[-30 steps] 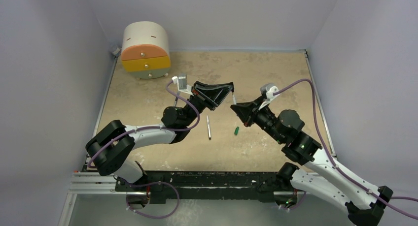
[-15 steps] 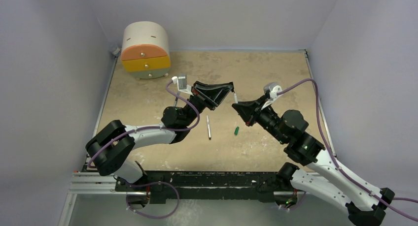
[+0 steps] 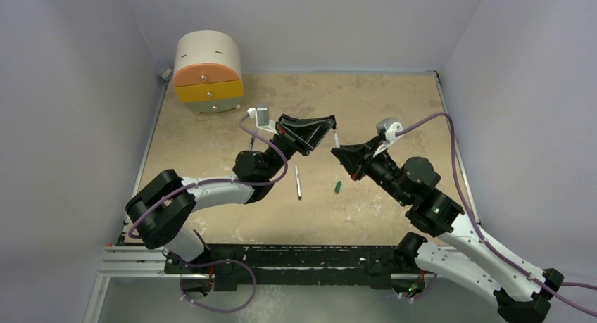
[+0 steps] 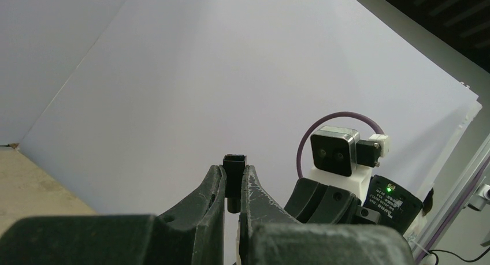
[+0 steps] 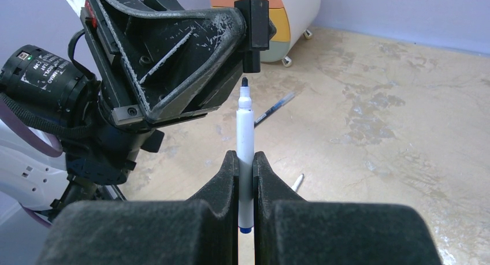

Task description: Insert the pens into the pen caps

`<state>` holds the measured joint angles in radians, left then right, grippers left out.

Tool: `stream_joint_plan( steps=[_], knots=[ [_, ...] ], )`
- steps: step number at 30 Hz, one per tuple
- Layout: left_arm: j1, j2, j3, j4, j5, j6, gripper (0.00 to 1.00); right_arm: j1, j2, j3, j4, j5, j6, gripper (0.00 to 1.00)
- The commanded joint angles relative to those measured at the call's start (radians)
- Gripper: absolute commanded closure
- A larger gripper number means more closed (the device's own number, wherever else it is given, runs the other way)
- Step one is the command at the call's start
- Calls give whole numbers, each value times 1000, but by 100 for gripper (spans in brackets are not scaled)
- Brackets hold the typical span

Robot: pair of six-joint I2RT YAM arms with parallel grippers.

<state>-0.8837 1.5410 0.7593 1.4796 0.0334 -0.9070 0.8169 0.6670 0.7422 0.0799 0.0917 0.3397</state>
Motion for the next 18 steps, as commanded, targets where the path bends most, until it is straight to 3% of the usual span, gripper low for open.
stream_joint_plan(
  steps=[1,18],
  knots=[
    [2,4,35,88,1,-17,100,-3,-5,32,25,16,-15,100],
    [2,-24,4,74,9,-9,100,-4,-1,42,29,25,-22,100]
  ],
)
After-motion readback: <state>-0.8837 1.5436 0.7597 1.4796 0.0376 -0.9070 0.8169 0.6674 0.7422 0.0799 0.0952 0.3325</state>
